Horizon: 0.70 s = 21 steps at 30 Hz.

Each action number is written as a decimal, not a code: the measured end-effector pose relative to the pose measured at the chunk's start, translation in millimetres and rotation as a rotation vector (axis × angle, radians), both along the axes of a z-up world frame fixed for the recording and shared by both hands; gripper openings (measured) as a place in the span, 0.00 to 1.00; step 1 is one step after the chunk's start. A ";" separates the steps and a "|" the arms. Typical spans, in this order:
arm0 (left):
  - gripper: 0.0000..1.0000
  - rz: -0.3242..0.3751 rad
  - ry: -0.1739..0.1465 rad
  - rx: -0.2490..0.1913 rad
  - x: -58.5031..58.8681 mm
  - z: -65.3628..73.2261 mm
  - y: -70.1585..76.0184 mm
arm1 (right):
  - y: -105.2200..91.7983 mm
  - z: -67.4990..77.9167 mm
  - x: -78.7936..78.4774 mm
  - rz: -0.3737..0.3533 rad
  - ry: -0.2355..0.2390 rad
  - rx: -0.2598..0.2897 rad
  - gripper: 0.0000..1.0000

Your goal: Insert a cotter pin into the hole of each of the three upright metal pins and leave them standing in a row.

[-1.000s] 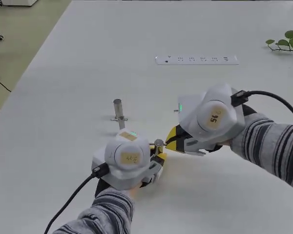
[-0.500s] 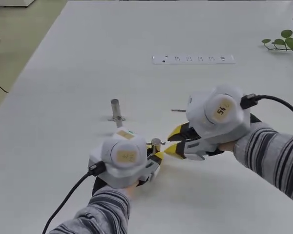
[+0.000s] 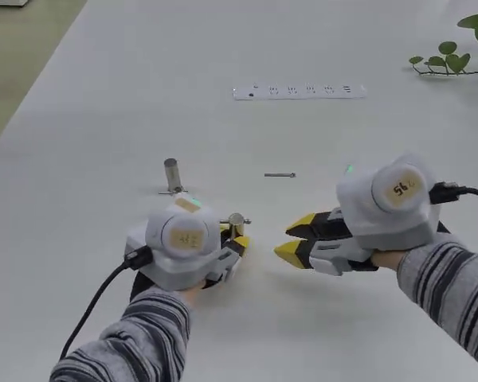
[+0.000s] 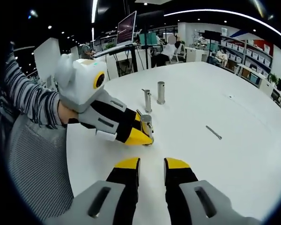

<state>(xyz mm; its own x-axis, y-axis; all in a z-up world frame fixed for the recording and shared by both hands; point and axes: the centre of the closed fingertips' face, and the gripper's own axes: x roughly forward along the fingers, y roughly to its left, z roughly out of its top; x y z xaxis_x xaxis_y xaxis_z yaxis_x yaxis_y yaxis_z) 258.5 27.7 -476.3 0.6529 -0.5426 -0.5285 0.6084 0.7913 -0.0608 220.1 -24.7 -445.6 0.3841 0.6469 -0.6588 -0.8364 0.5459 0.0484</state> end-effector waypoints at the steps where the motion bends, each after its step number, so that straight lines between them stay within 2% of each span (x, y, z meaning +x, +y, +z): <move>1: 0.09 0.000 -0.001 0.001 1.6 0.2 0.6 | -0.7 1.0 0.6 -0.008 -0.001 0.008 0.16; 5: 0.09 0.003 -0.009 0.004 10.7 2.4 2.4 | -4.6 5.6 4.6 -0.054 -0.004 0.044 0.20; 11: 0.09 0.012 -0.019 0.005 24.8 5.1 1.8 | -7.6 8.7 6.2 -0.099 -0.007 0.069 0.22; 17: 0.09 0.031 -0.020 0.001 38.4 4.8 2.1 | -11.3 4.6 4.1 -0.117 0.012 0.078 0.24; 19: 0.09 0.055 -0.010 -0.015 43.1 4.0 3.3 | -12.7 3.6 4.8 -0.124 0.012 0.080 0.24; 21: 0.09 0.053 -0.012 -0.014 44.7 4.0 2.6 | -13.7 2.2 5.5 -0.131 0.019 0.082 0.24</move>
<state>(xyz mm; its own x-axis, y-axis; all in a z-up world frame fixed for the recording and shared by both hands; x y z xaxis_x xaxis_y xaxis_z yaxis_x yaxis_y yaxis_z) 303.2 30.3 -472.3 0.6874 -0.5139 -0.5132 0.5661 0.8218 -0.0647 225.6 -38.4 -443.4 0.4568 0.6438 -0.6139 -0.7568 0.6439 0.1121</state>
